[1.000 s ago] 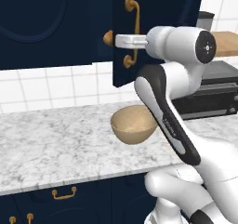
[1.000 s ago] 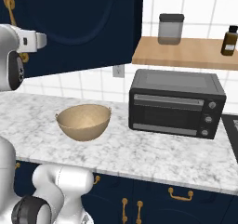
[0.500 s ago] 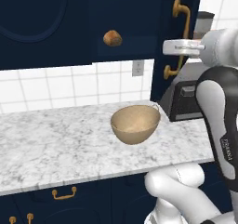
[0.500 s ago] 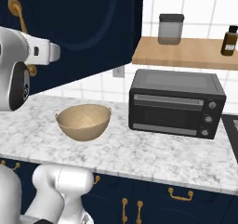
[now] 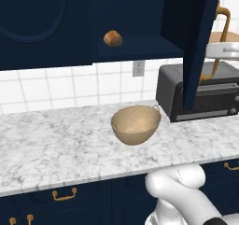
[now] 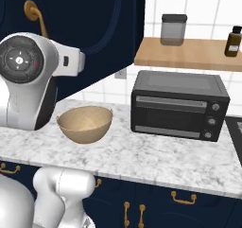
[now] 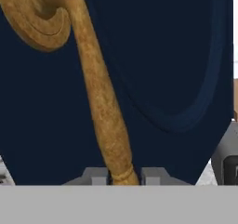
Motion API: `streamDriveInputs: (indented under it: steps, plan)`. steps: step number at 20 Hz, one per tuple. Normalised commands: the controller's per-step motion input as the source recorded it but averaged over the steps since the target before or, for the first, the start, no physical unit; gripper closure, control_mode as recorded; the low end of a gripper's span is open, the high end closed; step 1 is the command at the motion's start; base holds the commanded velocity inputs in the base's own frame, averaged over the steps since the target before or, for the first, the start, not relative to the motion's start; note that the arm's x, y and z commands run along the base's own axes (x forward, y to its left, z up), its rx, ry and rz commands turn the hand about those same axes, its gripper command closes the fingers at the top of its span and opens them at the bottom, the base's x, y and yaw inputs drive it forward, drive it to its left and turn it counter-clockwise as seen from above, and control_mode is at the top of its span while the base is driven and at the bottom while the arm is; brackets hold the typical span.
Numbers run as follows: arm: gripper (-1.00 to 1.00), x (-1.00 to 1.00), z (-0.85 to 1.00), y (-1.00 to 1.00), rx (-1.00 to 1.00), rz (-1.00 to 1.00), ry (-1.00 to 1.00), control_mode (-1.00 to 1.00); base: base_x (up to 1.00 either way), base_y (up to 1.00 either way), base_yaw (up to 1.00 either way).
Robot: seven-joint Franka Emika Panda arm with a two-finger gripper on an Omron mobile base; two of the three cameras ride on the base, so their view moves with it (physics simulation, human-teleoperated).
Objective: Open the cabinet, pick up the bread from the cabinet and place it in the basket. Then move the basket to the dining counter.
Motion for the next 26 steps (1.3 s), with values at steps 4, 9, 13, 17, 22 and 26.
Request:
streamDriveInputs:
  steps: [4,9,13,17,22,26]
  plan:
    - [-1.00,-0.15,0.00,-0.37,0.04,0.02,0.21,-1.00,0.00,0.00,0.00]
    - [-1.00,-0.43,-0.05,0.38,0.01,0.00,0.03,-1.00,0.00,0.00,0.00]
    - [-1.00,-0.62,-0.02,0.55,0.03,-0.21,0.13,-1.00,0.00,0.00,0.00]
    - [-1.00,-0.49,-0.24,0.94,0.04,-0.37,0.01,-1.00,0.00,0.00,0.00]
    - [-1.00,0.53,-0.21,0.79,0.03,-0.55,0.06,-1.00,0.00,0.00,0.00]
    - [-1.00,0.89,-0.46,0.47,0.09,-0.45,-0.06,-1.00,0.00,0.00,0.00]
